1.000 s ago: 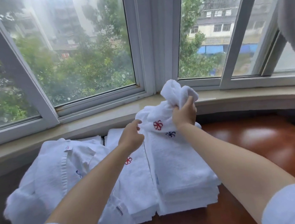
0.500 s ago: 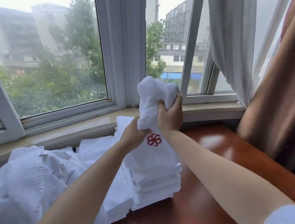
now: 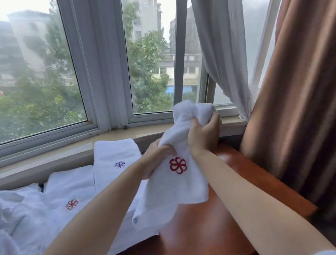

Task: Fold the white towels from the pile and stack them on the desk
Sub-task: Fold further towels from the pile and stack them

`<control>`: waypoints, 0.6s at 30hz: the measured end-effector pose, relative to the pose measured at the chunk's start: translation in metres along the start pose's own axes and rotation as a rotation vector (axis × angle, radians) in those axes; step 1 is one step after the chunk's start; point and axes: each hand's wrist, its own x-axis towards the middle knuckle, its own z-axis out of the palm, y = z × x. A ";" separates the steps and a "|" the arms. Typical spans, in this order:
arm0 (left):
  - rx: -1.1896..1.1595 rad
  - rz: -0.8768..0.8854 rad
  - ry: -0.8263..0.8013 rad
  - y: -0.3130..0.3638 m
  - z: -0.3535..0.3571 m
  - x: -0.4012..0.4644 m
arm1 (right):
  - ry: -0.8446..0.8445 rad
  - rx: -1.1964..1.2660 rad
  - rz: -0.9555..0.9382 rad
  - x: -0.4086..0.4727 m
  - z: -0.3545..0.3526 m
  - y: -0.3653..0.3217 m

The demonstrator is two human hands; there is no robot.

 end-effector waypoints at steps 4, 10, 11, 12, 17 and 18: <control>0.178 -0.362 -0.180 -0.011 0.037 0.034 | -0.087 -0.156 0.164 0.043 -0.027 0.052; 0.273 -0.670 -0.159 -0.035 0.077 0.071 | -0.378 -0.303 0.440 0.093 -0.045 0.129; 0.257 -0.615 -0.046 -0.041 0.082 0.076 | -0.427 -0.319 0.459 0.100 -0.043 0.135; 0.253 -0.546 0.095 -0.046 0.086 0.080 | -0.471 -0.323 0.444 0.107 -0.041 0.141; 0.351 -0.575 0.466 -0.072 0.103 0.079 | -0.685 -0.247 0.394 0.112 -0.055 0.182; 0.369 -0.641 0.449 -0.080 0.107 0.077 | -0.716 -0.287 0.406 0.106 -0.064 0.197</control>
